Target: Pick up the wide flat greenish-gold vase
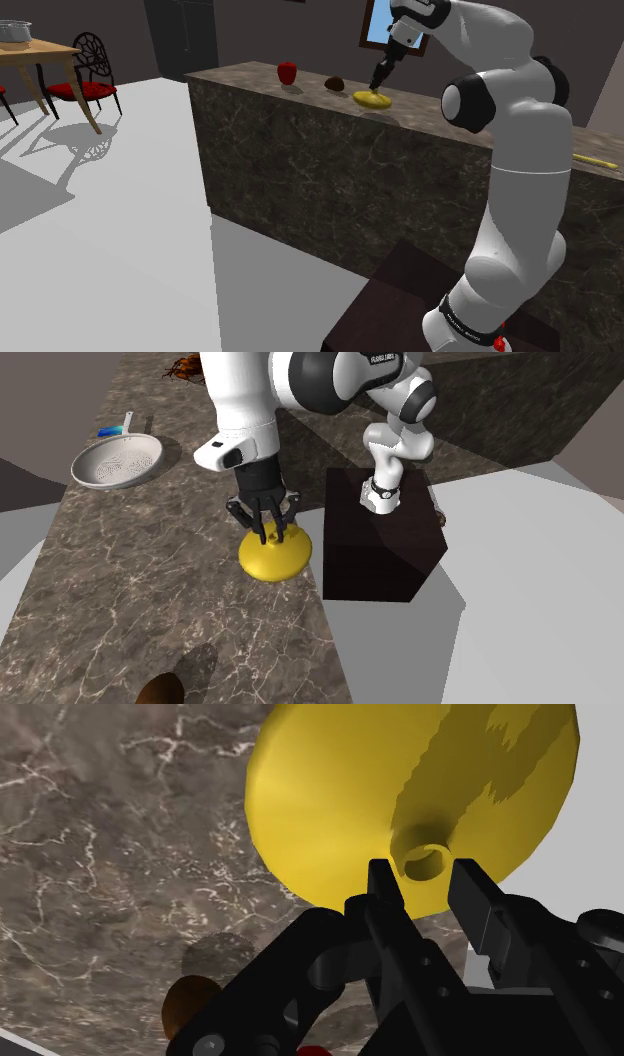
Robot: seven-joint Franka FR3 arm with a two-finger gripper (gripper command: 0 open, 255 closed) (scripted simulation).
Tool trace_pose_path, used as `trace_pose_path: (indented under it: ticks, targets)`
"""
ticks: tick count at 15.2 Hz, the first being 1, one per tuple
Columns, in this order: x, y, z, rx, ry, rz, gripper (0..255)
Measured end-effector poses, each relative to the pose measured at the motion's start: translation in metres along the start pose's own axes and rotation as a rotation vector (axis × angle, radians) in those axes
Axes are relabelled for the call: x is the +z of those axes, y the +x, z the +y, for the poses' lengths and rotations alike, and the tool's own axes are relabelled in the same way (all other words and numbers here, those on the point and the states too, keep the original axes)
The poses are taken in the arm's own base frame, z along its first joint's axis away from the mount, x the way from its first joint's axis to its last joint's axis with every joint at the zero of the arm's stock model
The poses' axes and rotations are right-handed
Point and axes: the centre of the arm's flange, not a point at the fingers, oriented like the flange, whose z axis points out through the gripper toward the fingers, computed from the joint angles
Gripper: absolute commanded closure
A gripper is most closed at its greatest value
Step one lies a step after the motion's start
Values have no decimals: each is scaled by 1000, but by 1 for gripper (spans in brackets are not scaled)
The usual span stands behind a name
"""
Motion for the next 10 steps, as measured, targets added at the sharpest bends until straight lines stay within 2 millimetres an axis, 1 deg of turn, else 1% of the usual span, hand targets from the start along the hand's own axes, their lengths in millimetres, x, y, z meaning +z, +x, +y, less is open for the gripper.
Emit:
trace_pose_path:
  ticks: [4,10]
  targets:
    - [-22,6,0,0,0,0,255]
    - [-49,15,-3,1,0,0,255]
